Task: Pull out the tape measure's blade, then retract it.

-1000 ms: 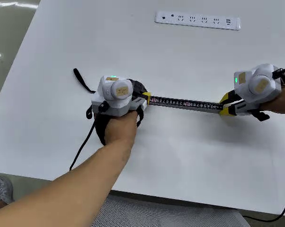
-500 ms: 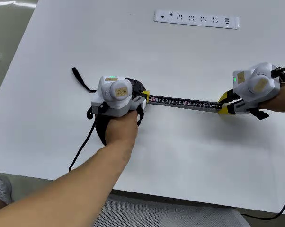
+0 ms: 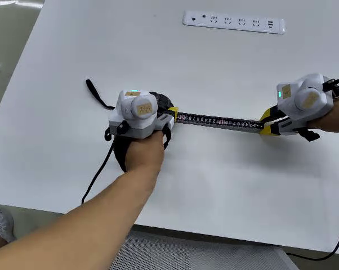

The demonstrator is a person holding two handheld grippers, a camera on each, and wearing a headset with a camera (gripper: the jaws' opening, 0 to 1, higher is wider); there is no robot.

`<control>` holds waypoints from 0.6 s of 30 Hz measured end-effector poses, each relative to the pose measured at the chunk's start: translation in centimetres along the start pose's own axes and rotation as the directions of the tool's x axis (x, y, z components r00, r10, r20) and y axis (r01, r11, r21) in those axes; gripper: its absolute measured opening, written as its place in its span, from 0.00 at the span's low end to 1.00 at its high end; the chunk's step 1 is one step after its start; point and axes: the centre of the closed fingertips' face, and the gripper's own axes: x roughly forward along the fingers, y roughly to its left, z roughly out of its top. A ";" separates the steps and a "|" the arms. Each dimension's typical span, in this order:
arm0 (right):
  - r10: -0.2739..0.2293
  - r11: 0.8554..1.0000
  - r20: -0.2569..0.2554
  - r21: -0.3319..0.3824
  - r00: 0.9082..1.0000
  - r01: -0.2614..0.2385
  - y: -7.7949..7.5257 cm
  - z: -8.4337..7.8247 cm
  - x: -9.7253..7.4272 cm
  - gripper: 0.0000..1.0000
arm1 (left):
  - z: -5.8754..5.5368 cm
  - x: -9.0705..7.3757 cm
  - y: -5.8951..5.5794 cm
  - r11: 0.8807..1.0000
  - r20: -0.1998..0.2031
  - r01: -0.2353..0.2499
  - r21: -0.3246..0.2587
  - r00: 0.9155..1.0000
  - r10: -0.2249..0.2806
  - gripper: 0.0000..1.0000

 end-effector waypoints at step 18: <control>0.003 1.000 0.009 0.019 1.000 -0.003 0.0 0.4 0.2 0.11 | 0.0 0.0 -0.1 1.000 0.001 0.018 0.019 1.000 -0.018 0.58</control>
